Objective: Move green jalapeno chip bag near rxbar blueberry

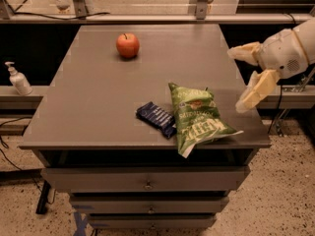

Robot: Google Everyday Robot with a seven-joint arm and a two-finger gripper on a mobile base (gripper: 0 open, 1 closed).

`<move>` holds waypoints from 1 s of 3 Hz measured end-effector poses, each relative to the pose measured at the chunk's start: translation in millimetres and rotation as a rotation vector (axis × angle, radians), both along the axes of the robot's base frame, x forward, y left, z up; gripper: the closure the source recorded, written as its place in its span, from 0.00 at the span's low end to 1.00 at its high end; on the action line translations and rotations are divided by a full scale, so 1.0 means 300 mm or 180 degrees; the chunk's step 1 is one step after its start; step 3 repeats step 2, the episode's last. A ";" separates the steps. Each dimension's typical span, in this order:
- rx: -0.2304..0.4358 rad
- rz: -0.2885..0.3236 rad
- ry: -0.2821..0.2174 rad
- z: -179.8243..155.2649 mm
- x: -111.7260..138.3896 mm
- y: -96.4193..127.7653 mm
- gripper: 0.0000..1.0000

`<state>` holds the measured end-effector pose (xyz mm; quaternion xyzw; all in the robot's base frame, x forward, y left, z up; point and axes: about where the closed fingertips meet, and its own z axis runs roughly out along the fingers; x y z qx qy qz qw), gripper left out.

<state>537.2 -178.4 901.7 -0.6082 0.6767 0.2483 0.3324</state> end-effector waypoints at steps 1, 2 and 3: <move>0.0216 -0.0604 -0.0232 0.169 0.022 -0.216 0.00; 0.0242 -0.0660 -0.0310 0.208 0.026 -0.239 0.00; 0.0242 -0.0660 -0.0310 0.208 0.026 -0.239 0.00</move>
Offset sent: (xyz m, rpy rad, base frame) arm 0.0064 -0.0573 0.0457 0.0600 -0.0655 -0.1690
